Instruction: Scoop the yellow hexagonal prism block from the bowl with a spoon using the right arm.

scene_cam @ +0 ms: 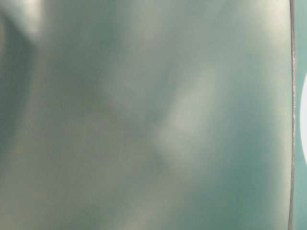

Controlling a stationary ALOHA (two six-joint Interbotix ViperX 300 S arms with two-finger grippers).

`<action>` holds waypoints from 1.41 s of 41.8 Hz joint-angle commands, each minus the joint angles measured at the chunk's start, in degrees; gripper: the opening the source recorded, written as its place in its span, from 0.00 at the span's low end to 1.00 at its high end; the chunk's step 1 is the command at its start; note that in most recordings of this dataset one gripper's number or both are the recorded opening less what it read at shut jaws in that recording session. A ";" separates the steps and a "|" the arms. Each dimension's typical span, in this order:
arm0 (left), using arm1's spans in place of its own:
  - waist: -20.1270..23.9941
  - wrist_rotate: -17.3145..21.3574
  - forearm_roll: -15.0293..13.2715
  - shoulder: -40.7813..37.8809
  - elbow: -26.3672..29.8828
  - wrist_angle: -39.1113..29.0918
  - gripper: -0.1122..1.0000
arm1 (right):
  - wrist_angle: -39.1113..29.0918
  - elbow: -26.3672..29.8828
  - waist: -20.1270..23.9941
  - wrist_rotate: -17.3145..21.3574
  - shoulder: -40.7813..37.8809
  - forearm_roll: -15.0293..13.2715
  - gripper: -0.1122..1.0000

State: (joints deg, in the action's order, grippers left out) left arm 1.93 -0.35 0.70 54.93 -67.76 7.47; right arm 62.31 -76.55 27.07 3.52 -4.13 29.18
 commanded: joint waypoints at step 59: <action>0.09 0.26 0.09 -0.26 1.14 -1.58 0.10 | 6.59 1.23 2.64 0.26 -6.50 -0.09 0.30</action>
State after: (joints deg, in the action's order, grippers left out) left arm 1.93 -0.26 0.70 54.93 -67.76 5.63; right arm 68.29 -75.59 29.36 3.87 -11.25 29.18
